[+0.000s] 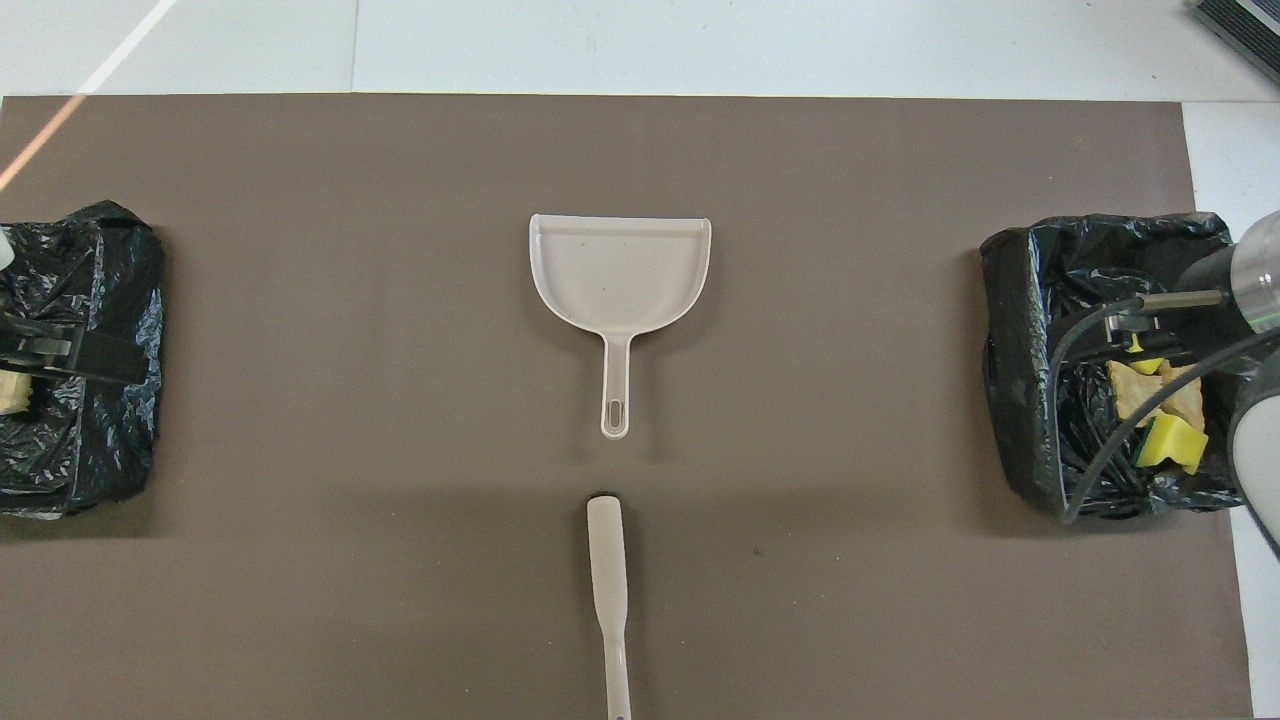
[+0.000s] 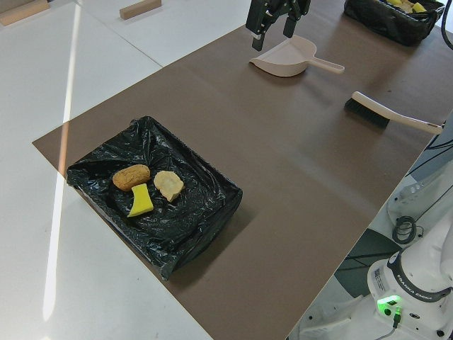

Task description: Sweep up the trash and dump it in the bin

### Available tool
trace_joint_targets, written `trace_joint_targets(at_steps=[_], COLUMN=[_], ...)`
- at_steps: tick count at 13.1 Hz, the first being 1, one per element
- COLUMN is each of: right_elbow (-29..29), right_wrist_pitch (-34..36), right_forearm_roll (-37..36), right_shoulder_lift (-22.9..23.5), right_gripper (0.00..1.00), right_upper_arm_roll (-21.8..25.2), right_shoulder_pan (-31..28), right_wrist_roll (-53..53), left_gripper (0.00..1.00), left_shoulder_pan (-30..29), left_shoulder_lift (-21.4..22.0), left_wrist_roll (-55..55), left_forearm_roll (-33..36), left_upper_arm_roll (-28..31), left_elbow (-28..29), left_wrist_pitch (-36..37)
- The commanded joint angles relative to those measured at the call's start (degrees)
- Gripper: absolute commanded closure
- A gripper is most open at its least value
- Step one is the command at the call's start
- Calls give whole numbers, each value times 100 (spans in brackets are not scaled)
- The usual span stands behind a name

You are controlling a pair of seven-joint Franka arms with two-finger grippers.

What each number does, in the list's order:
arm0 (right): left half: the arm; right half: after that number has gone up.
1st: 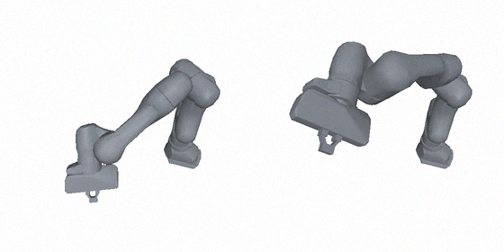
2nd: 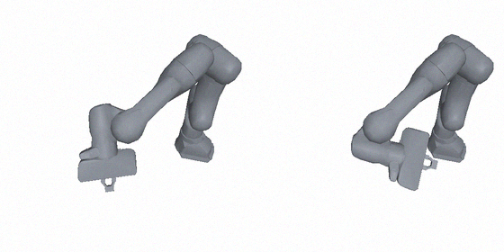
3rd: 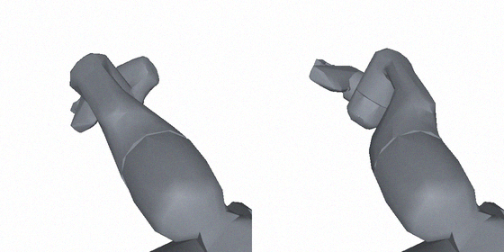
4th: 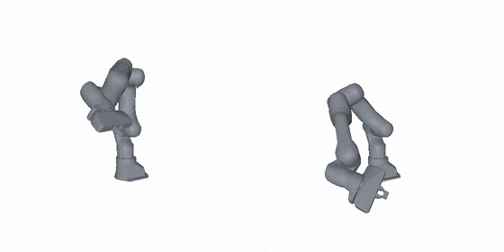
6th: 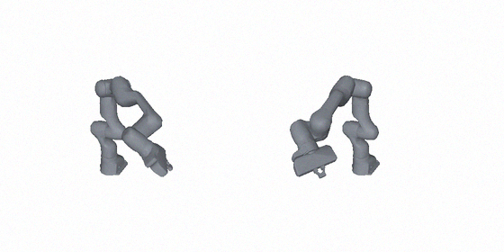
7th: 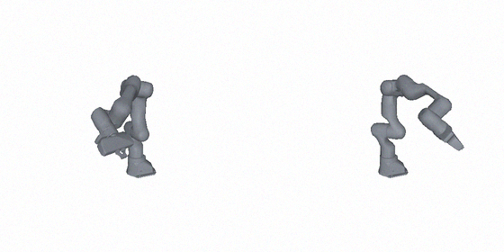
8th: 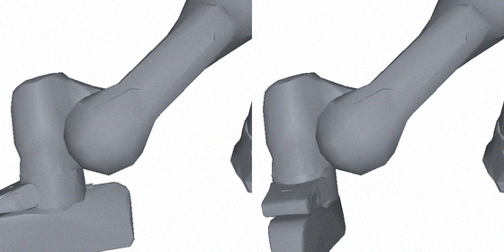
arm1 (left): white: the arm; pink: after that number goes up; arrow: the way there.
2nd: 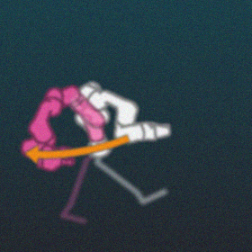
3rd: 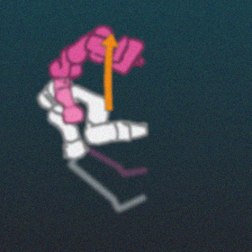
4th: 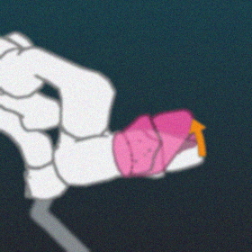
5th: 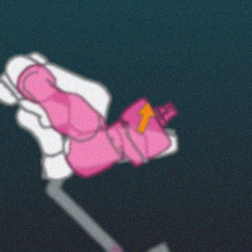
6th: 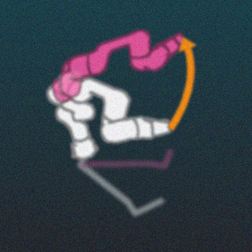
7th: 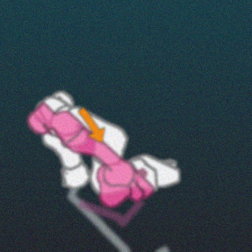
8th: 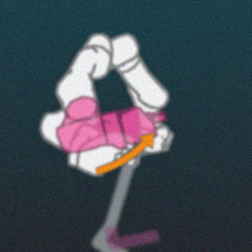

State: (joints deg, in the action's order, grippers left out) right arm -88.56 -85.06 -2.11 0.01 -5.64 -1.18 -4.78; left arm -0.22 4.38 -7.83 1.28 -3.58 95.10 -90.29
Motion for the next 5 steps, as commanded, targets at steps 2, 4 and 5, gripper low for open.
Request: trace_joint_targets(at_steps=[2,4,5], right_elbow=[-126,-126,-126], right_wrist_pitch=[-29,-29,-29], right_forearm_roll=[-35,-35,-26], right_shoulder_lift=[-107,-107,-107], right_gripper=[0,0,0], right_upper_arm_roll=[-42,-42,-42], right_shoulder_pan=[-84,-84,-84], right_wrist_roll=[74,74,82], left_gripper=[0,0,0], left_shoulder_pan=[-66,-66,-66], left_shoulder_lift=[-323,-351,-342], left_wrist_roll=[-79,-35,-35], left_forearm_roll=[-565,-568,-568], left_upper_arm_roll=[16,33,33], left_elbow=[-614,-651,-651], left_wrist_pitch=[354,398,390])
